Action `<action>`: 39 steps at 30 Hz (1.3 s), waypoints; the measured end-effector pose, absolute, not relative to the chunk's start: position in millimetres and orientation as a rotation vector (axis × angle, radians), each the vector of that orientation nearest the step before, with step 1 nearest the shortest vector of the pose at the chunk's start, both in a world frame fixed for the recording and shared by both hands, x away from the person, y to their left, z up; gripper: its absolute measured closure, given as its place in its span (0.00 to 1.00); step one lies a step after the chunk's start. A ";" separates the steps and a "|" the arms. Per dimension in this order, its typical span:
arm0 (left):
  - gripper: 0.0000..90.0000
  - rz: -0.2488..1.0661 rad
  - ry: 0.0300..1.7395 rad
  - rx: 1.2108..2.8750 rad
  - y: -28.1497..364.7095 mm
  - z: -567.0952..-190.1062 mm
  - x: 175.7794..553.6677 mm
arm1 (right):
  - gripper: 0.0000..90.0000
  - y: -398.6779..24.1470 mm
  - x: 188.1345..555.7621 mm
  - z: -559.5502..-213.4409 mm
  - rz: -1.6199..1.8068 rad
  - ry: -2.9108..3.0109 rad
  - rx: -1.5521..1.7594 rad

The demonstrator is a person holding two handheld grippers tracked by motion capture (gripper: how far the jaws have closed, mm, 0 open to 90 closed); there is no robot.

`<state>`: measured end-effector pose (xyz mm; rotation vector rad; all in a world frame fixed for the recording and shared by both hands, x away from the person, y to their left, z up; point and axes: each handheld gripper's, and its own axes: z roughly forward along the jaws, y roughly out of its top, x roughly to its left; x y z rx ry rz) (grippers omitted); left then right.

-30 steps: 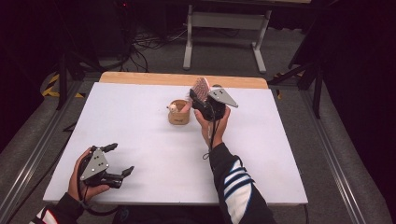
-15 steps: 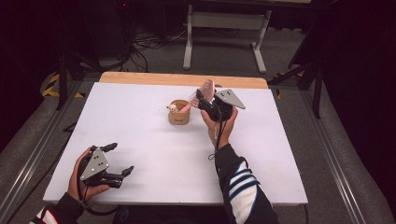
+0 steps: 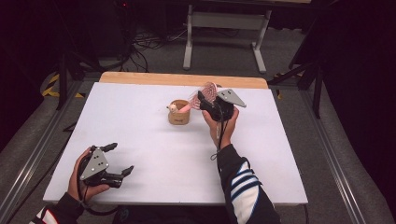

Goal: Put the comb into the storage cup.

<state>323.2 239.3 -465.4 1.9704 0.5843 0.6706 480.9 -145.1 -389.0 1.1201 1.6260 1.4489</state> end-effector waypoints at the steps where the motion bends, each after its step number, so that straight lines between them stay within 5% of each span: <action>1: 0.07 0.671 0.583 1.970 239.0 -465.4 323.2 | 0.51 -144.5 480.4 -387.8 1.442 1.634 1.106; 39: 0.07 0.689 0.601 1.971 238.7 -465.3 323.9 | 0.16 -170.7 463.1 -363.4 1.318 1.706 0.935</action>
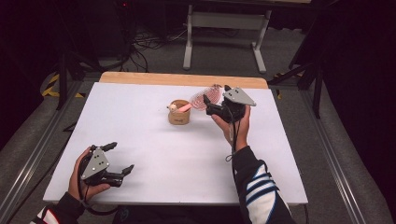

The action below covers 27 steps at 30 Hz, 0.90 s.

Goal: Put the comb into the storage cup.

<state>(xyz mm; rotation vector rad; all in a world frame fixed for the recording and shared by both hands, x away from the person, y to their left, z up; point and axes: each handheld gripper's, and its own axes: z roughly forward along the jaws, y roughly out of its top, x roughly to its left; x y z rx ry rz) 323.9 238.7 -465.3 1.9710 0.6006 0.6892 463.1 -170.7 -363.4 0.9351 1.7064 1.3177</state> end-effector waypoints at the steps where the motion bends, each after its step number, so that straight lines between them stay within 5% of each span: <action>1: 0.07 0.686 0.604 1.966 238.6 -465.5 323.6 | 0.15 -170.8 463.0 -363.3 1.322 1.706 0.935; 27: 0.06 0.700 0.597 1.962 239.1 -464.4 322.5 | 0.12 -166.4 443.1 -351.3 1.284 1.701 0.826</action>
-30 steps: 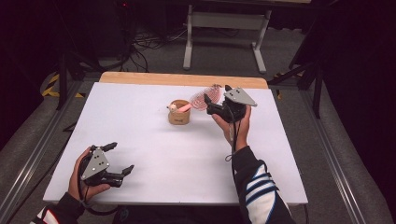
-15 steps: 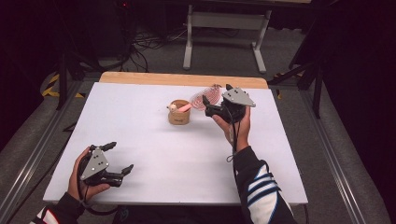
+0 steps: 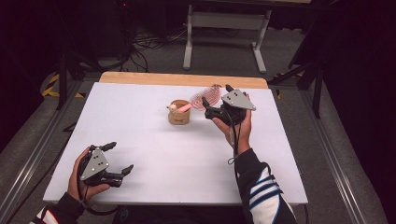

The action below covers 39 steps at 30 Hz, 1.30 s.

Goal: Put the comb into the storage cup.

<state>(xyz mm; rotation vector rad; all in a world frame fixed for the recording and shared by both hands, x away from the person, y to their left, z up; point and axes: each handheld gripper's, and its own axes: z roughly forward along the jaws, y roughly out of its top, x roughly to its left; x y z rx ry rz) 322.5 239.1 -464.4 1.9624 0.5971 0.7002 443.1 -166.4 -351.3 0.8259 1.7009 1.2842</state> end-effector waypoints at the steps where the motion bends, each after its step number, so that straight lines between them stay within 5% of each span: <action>1: 0.06 0.701 0.597 1.963 239.0 -464.4 322.5 | 0.12 -166.3 442.5 -351.1 1.280 1.702 0.824; 39: 0.06 0.704 0.589 1.969 237.3 -465.0 322.1 | 0.12 -169.0 396.9 -356.0 1.300 1.693 0.703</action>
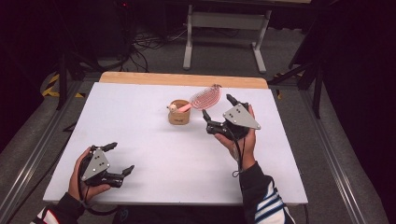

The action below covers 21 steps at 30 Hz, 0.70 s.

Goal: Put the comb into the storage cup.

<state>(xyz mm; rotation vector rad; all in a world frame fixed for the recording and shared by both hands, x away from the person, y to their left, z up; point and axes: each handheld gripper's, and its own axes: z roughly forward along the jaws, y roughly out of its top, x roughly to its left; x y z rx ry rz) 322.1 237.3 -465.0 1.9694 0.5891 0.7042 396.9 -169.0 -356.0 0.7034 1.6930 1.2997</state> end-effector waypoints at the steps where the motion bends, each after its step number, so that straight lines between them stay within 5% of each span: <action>1: 0.06 0.703 0.589 1.966 237.4 -465.0 322.1 | 0.11 -168.6 394.7 -357.6 1.292 1.690 0.693; 21: 0.06 0.706 0.573 1.974 236.4 -463.4 319.7 | 0.05 -170.7 374.3 -364.0 1.290 1.722 0.639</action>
